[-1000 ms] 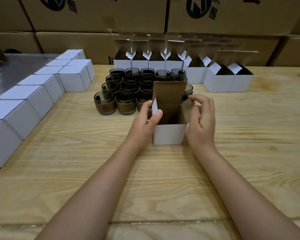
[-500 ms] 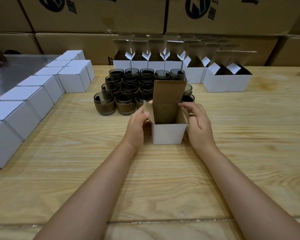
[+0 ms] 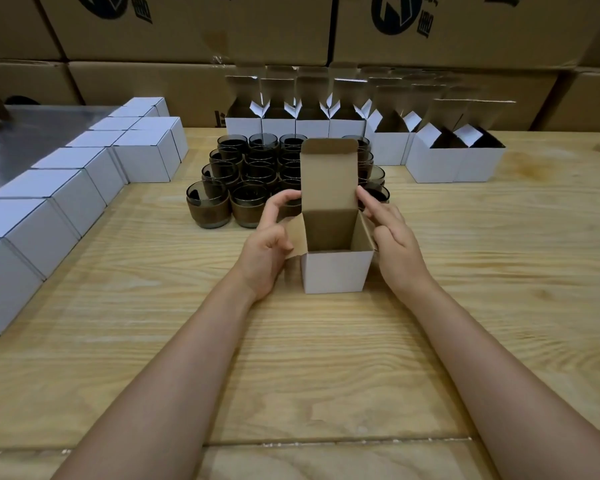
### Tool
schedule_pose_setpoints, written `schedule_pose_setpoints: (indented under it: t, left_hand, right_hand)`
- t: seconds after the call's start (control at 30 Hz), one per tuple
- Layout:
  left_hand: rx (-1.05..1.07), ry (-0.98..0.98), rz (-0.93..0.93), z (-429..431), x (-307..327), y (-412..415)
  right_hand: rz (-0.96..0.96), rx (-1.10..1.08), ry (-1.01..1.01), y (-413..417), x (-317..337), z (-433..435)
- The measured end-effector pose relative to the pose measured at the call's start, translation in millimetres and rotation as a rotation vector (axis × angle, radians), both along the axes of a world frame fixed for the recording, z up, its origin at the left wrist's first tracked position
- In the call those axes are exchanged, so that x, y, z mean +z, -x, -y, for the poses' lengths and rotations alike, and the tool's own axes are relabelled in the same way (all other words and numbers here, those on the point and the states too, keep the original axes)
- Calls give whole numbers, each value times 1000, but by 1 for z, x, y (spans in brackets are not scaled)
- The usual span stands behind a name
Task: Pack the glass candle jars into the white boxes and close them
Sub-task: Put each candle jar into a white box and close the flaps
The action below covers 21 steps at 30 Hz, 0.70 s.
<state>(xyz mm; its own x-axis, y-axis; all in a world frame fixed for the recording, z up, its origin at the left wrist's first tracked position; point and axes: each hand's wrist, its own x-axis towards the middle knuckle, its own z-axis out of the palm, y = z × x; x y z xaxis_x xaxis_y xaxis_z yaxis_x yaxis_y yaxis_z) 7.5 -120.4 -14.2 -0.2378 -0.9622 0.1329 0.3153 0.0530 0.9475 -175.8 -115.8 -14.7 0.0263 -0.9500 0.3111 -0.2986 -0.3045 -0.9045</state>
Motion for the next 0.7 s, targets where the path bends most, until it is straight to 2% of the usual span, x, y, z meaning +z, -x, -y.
schedule_pose_setpoints:
  t: [0.37,0.47,0.57,0.7]
  left_hand:
    - [86,136,247,-10,2,6]
    - [110,224,311,-12,0,6]
    - [114,293,381,-12,-2,4]
    - [138,288,364,-10,-2,4]
  right_hand:
    - [-119,-12,-26,2,-7,2]
    - [-141,-11,-9,2,-8,2]
    - [-48,-6,-4,3,-7,2]
    - [206,-297,122,5,2,9]
